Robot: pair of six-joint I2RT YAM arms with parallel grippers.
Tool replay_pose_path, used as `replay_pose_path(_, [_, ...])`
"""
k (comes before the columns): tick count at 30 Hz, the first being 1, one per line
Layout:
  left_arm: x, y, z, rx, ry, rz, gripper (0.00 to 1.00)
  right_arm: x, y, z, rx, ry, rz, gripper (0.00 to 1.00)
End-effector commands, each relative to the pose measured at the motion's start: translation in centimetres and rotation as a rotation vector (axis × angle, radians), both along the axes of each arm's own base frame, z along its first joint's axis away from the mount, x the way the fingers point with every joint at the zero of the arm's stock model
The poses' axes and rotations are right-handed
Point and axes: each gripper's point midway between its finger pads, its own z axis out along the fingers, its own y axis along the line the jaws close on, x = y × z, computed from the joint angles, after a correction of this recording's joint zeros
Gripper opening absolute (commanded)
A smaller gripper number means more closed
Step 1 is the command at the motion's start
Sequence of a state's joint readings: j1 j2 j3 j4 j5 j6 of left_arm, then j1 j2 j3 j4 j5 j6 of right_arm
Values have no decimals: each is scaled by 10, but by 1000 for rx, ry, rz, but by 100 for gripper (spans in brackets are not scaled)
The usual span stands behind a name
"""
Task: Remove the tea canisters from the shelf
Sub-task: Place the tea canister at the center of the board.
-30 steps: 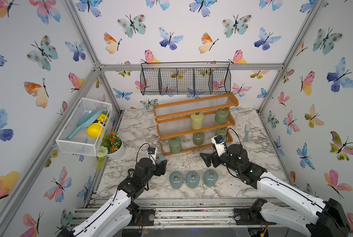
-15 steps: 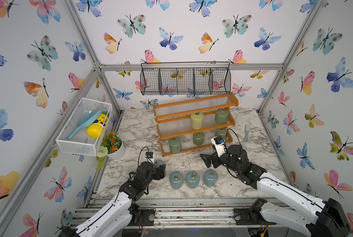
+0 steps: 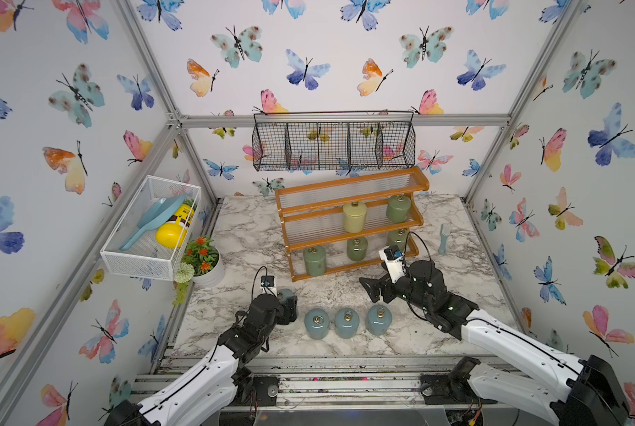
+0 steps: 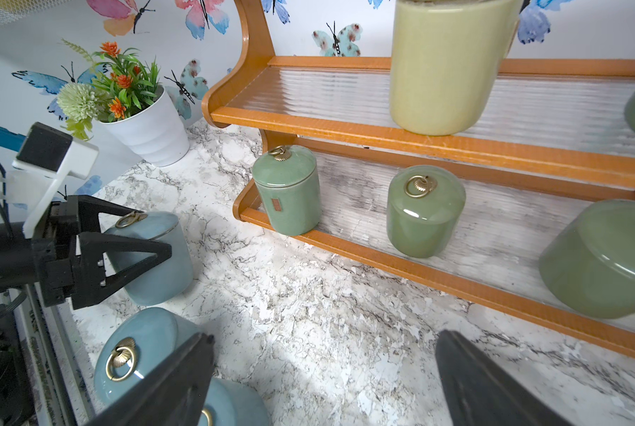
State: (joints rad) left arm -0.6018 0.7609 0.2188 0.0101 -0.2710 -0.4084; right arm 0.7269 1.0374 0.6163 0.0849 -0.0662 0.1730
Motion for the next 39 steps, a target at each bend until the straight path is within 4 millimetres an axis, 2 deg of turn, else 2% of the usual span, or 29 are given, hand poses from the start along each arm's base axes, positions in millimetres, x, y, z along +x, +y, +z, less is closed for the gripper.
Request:
replay_pose_path(1, [7, -2, 10, -7, -28, 25, 84, -1, 0, -6, -10, 10, 11, 100])
replay_pose_path(13, [2, -6, 14, 31, -35, 26, 91, -2, -1, -6, -15, 10, 9, 100])
replay_pose_path(23, [-3, -6, 14, 42, -21, 44, 92, -3, -2, -8, -14, 12, 8, 100])
replay_pose_path(30, [-4, -4, 16, 49, 3, 58, 83, -4, -3, -9, -15, 12, 9, 100])
replay_pose_path(39, [-8, -5, 13, 61, 133, 101, 80, -5, -1, -10, -12, 15, 21, 100])
